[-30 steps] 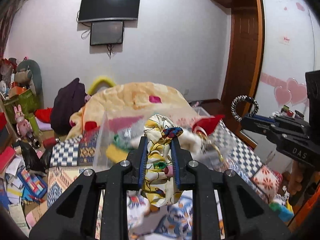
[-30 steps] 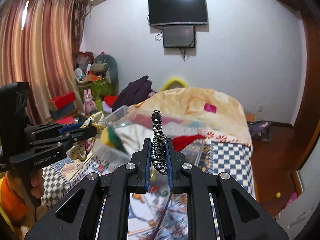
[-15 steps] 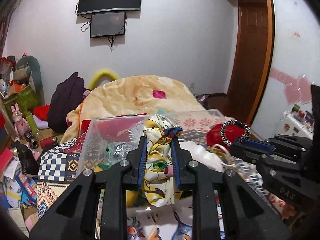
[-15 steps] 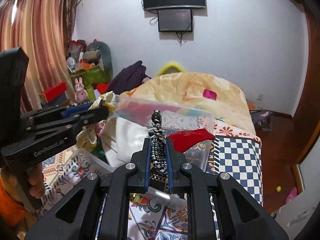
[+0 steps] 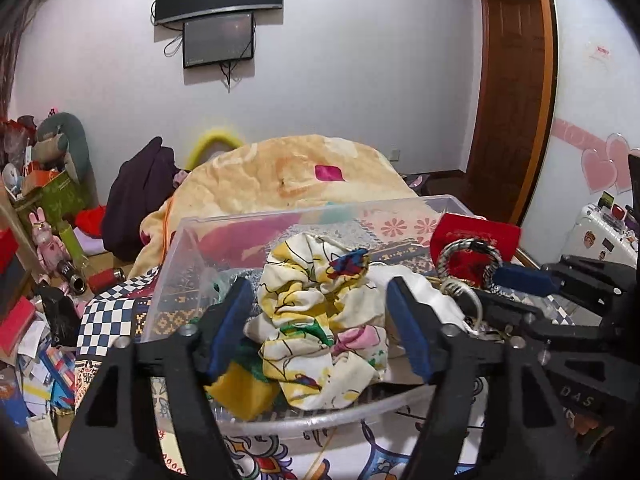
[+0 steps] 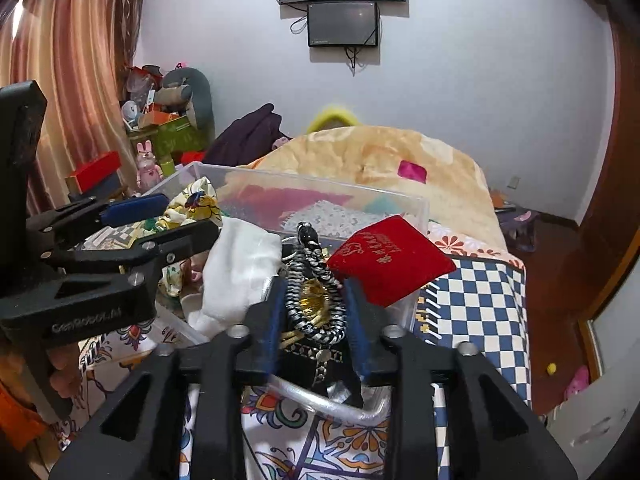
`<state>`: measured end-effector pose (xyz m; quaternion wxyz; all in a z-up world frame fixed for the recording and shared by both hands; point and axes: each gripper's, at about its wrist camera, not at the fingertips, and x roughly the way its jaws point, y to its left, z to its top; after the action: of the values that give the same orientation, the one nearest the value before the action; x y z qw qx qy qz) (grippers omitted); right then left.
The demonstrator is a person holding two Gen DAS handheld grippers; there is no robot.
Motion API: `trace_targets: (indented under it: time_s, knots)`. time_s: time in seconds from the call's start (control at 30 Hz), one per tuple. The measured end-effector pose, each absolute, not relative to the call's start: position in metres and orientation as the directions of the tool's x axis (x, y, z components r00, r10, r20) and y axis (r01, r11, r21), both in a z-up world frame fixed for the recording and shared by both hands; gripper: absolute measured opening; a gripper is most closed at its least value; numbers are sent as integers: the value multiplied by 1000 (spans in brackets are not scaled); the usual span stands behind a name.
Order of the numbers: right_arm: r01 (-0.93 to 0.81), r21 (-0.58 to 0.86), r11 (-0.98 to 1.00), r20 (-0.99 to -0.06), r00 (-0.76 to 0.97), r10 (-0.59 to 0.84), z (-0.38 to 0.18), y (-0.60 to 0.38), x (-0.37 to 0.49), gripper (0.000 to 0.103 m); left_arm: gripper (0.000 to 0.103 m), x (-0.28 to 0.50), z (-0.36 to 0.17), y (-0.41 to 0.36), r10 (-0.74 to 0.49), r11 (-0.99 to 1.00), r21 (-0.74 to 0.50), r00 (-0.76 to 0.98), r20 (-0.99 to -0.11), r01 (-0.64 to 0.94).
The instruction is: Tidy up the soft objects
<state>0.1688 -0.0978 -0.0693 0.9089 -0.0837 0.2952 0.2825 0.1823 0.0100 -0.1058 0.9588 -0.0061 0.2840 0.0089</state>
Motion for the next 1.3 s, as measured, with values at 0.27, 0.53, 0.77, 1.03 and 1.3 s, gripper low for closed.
trace_targets:
  time_s: [0.27, 0.53, 0.77, 1.03, 1.3]
  knots:
    - [-559, -11, 829, -522, 710, 472, -48, -112, 148, 54, 77, 153, -89, 20, -6, 998, -57, 864, -503, -26]
    - [-559, 46, 828, -396, 751, 529, -3, -131, 122, 55, 77, 101, -34, 24, 3, 997, -77, 942, -336, -31]
    - [-565, 45, 824, -245, 793, 557, 41, -140, 84, 64, 83, 59, 11, 17, 7, 999, -49, 978, -211, -18]
    - [-566, 31, 824, -156, 811, 564, 63, -138, 59, 84, 102, 22, 33, 6, 28, 999, -18, 992, -126, -31]
    - [-550, 39, 835, -112, 827, 550, 63, -139, 54, 103, 103, 13, 40, 7, 16, 999, -36, 993, -119, -21]
